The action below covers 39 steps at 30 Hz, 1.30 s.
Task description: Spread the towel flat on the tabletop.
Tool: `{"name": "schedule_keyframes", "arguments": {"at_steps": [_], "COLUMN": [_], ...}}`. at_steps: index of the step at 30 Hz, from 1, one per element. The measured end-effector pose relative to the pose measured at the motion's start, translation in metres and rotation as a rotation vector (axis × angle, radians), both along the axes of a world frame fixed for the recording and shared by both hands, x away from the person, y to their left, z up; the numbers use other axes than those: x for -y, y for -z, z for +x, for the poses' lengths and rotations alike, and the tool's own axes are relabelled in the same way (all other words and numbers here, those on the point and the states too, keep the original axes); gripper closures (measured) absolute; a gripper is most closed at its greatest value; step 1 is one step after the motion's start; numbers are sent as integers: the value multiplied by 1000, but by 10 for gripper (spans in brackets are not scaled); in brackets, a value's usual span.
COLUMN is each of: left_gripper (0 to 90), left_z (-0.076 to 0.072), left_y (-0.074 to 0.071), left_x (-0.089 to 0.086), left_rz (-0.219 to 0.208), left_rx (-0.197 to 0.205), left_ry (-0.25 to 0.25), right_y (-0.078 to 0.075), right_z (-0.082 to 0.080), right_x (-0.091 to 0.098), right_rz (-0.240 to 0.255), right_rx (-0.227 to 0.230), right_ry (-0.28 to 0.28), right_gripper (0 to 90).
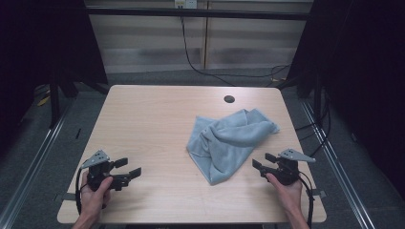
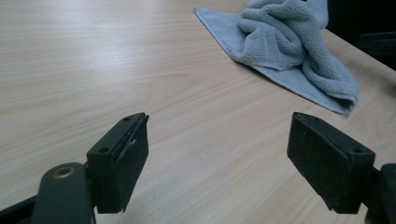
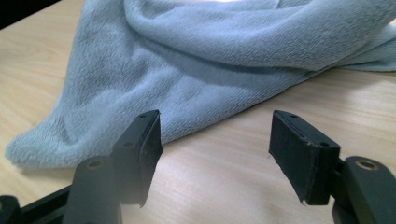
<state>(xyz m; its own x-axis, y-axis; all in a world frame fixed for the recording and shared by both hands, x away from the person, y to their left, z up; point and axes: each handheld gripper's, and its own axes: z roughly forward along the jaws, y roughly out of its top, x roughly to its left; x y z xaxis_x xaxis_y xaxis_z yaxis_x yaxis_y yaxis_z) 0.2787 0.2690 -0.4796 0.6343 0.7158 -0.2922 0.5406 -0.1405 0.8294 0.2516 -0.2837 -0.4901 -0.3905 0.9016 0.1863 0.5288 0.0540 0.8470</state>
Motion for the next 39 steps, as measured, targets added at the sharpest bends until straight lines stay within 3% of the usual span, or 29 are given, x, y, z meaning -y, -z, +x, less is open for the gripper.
{"name": "schedule_keyframes", "arguments": {"at_steps": [1,5,10,15,18,23,28,30,33,35,37,39], "left_gripper": [205,206,206,206,206,206,206,206,206,206,206,206], "left_z": [1,3,4,3,2,3,4,4,3,3,4,4], "left_y": [1,2,5,4,2,3,3,3,3,3,4,5], "left_x": [0,0,2,5,5,5,6,6,6,7,8,9], "left_rz": [8,-12,5,20,4,27,45,47,52,56,61,67], "left_rx": [-4,-18,-31,-20,-15,-9,-11,-9,-4,-8,-11,-12], "left_ry": [-18,-1,14,38,47,43,48,50,57,58,60,62], "right_y": [0,3,1,-11,-13,-13,-21,-24,-29,-33,-37,-39], "right_z": [0,-1,0,0,3,11,28,38,54,65,77,89], "right_x": [-1,-7,-11,-8,-9,-14,-16,-19,-23,-27,-30,-32], "right_rz": [-4,3,-5,4,-2,-22,7,-23,-9,-39,-37,-36], "right_rx": [-3,-32,-40,-36,-52,-79,-75,-94,-77,-72,-68,-88], "right_ry": [-9,-65,-84,-87,-108,-156,-173,-164,-171,-178,-186,-199], "right_gripper": [341,374,374,365,333,290,289,289,286,261,244,212]}}
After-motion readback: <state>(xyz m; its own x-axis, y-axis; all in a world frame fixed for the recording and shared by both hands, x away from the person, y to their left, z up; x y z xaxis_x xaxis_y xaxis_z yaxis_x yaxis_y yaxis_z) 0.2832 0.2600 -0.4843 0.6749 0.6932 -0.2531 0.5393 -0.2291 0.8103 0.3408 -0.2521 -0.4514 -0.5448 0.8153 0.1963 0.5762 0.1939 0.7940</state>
